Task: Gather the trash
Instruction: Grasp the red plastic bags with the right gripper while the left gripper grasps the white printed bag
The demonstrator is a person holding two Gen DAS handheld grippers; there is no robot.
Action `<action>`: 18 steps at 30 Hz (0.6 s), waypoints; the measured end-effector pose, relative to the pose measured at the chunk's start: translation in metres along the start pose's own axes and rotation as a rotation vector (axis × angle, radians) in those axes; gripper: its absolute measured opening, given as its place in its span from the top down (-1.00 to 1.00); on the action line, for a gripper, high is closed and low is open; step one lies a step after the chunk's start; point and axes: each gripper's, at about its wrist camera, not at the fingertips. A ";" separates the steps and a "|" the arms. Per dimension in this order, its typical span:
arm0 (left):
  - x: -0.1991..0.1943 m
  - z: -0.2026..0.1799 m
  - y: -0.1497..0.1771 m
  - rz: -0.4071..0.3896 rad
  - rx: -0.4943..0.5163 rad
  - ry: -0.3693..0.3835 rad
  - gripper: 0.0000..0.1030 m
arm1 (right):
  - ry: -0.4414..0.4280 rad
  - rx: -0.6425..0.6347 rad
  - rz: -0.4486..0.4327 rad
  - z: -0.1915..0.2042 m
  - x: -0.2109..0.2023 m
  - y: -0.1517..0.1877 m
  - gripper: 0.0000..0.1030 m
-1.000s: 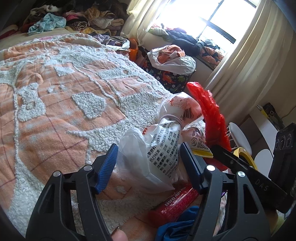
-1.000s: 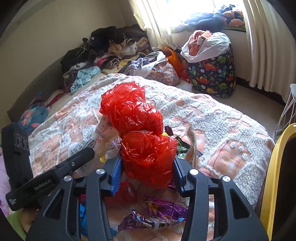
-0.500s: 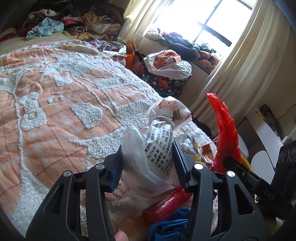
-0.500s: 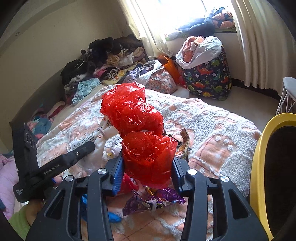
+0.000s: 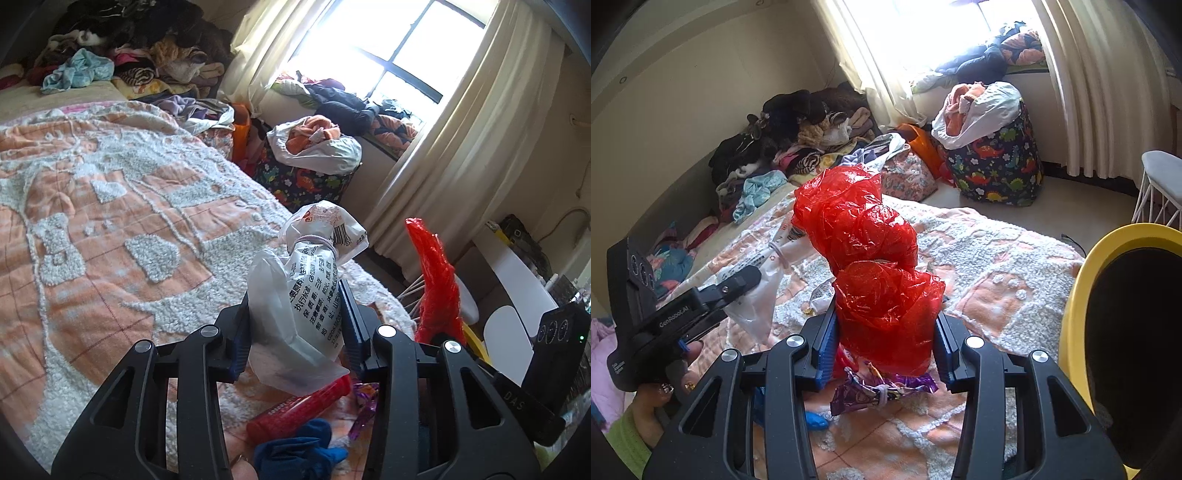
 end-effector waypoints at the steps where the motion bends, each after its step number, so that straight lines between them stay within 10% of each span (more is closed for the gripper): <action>1: -0.001 -0.003 -0.001 -0.002 0.005 0.006 0.34 | 0.003 0.004 -0.004 -0.002 -0.002 0.000 0.20; 18: -0.010 -0.024 -0.006 -0.015 0.023 0.076 0.34 | 0.019 0.071 -0.070 -0.029 -0.036 -0.001 0.20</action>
Point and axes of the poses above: each gripper's, at about its wrist camera, not at the fingertips, and x roughly the way its jaws point, z to its left, y to its underside, and after that the axes turned 2 degrees about y, right-handed
